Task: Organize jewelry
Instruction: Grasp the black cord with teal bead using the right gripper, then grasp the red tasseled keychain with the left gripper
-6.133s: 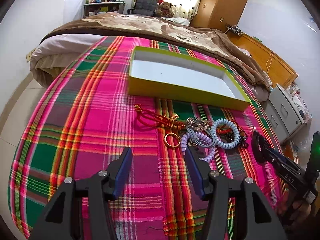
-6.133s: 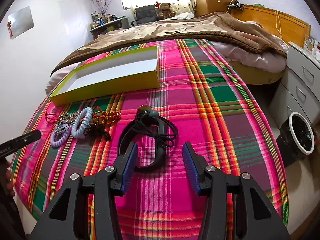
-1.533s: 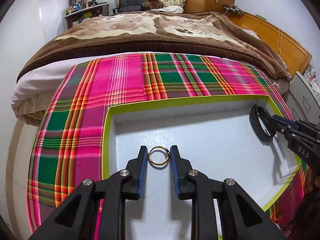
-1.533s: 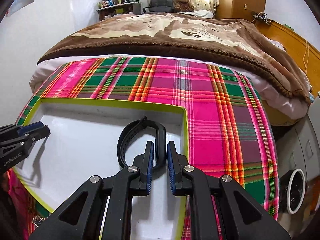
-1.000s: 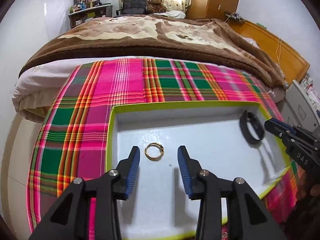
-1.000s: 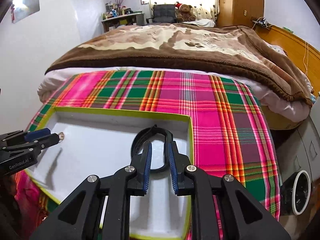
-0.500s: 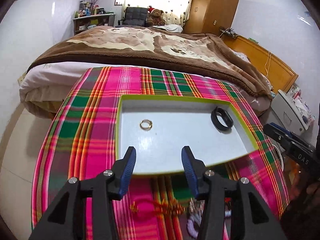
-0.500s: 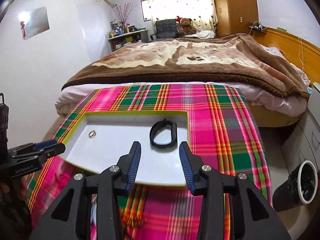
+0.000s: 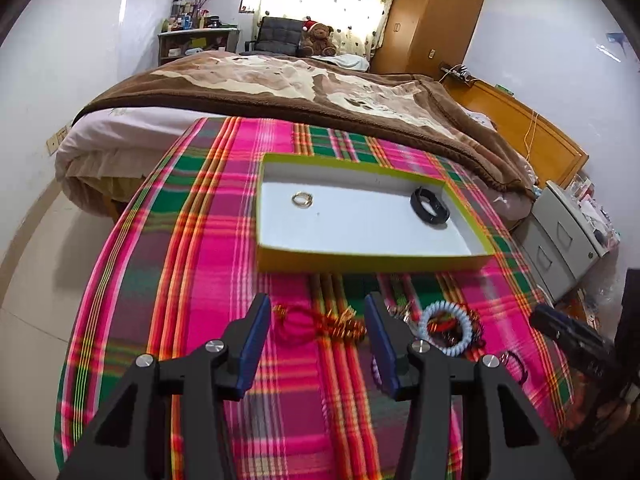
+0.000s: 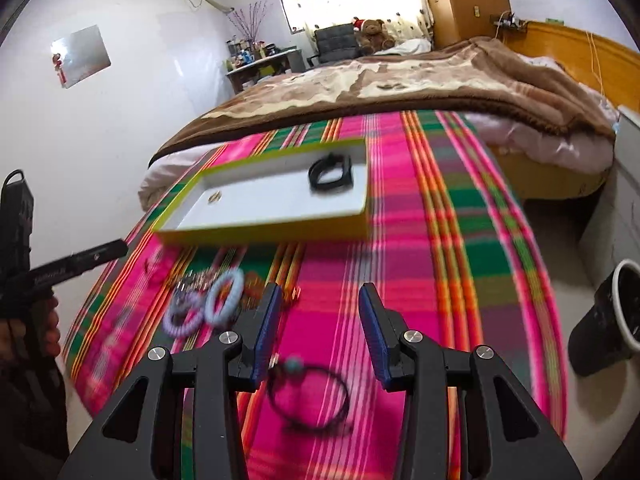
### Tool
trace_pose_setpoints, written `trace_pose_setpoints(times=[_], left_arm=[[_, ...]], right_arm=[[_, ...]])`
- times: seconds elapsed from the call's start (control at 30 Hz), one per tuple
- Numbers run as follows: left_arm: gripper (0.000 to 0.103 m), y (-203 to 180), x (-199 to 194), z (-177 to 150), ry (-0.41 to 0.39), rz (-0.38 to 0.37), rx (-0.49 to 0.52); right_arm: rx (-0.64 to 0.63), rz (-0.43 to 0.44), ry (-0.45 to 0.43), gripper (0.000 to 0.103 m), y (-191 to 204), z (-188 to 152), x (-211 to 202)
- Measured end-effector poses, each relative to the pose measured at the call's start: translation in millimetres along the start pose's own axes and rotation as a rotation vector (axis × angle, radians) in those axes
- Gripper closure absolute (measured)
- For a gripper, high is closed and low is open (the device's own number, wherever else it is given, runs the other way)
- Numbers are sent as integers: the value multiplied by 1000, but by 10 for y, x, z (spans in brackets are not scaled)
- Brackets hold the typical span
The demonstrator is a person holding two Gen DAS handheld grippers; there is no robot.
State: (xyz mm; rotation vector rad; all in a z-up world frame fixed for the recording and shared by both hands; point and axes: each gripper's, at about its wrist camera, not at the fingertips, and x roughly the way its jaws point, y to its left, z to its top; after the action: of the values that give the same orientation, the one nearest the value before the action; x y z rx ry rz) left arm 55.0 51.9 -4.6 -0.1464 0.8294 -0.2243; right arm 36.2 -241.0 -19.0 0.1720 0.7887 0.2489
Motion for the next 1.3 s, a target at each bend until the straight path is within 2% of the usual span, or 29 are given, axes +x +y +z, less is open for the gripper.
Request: trace_pose_setpoints(times=[0.17,0.4,0.5,0.73,0.8,0.87,0.93,1.1,1.3], left_arm=[[53,37,-84,-137,-9,-13,-3],[53,81,-161,-281,-15,-10,-14],[53,88,-183,-304,-15,-14,-13],[53,150,-222,-378,-11,6,-12],[52,162,-219,-396,-8,8,-19],[52,164,-206,-410,0,12,-17],[52,159,-195,-425,6,12,-13],[52,157,-176,-396,15,5,3],[52,138,-6,-223,12,-15,52]], right_arm=[[-34,20,23,62,175,-241,-20],[-80,-54,40,62,370,-459,123],[-94,-107,57,62,393,-479,224],[-70,-142,44,62,386,-440,275],[-80,-164,40,70,415,-450,280],[-82,-184,32,86,419,-461,275],[-64,-190,27,92,388,-460,266],[-28,-198,7,92,353,-460,220],[-39,-189,-62,92,471,-376,65]])
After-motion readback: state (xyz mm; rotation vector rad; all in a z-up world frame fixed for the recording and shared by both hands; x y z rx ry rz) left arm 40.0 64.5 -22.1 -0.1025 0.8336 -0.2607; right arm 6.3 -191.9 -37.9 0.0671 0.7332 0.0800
